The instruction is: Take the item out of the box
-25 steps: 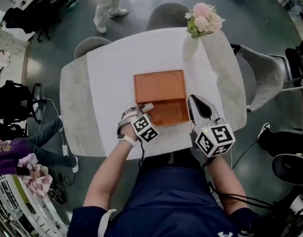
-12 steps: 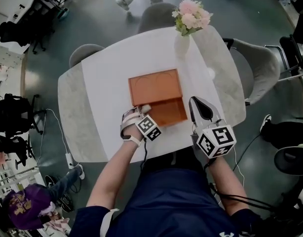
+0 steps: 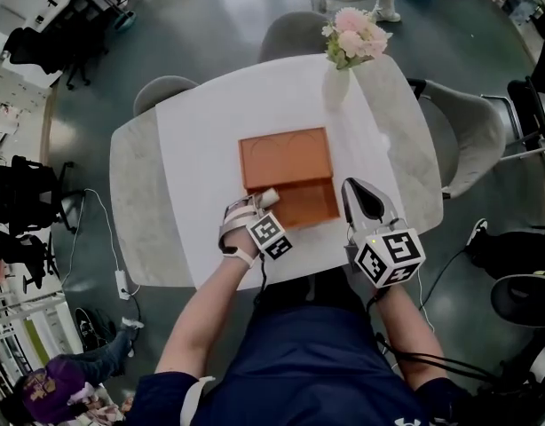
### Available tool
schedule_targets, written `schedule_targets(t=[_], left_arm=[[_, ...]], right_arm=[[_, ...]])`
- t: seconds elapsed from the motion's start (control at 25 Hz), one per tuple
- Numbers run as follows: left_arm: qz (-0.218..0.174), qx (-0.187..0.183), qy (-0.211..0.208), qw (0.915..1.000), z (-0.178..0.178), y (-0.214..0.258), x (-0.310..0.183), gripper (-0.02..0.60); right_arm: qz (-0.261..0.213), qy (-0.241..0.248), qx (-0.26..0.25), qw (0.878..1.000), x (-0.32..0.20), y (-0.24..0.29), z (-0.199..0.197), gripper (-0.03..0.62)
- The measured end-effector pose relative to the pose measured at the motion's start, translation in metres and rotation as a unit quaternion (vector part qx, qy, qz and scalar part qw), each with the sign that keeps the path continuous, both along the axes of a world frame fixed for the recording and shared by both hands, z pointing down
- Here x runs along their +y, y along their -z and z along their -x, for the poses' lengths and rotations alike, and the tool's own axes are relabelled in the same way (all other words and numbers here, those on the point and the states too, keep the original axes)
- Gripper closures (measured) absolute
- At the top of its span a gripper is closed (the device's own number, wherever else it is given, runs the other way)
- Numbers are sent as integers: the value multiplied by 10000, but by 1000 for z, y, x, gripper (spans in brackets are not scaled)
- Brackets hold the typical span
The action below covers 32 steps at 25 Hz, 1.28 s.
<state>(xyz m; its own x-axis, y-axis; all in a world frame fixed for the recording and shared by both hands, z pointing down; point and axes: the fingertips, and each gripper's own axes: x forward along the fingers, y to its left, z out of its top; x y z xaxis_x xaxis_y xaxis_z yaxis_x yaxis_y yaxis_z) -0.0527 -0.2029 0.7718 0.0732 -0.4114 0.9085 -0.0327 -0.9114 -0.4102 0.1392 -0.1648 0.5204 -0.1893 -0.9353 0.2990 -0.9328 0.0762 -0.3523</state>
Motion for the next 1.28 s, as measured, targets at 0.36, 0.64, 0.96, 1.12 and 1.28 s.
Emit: schedule_targets(t=[0.36, 0.64, 0.96, 1.12, 1.28], left_arm=[[-227, 1536, -185, 9877, -44, 77, 15, 410], [-733, 2655, 341, 9607, -37, 157, 4, 410], [-1036, 4472, 1463, 8763, -5, 258, -9, 410], [-1158, 4908, 1655, 8475, 15, 289, -12, 410], [-1437, 5203, 1711, 8242, 31, 325, -18, 410]], right_arm=[[-80, 339, 8, 9994, -10, 8, 22, 591], [-268, 690, 131, 9972, -23, 24, 45, 591], [-538, 1160, 167, 9917, -37, 50, 77, 591], [-686, 1338, 159, 9885, -44, 67, 93, 591], [-871, 1497, 135, 9848, -53, 84, 105, 591]])
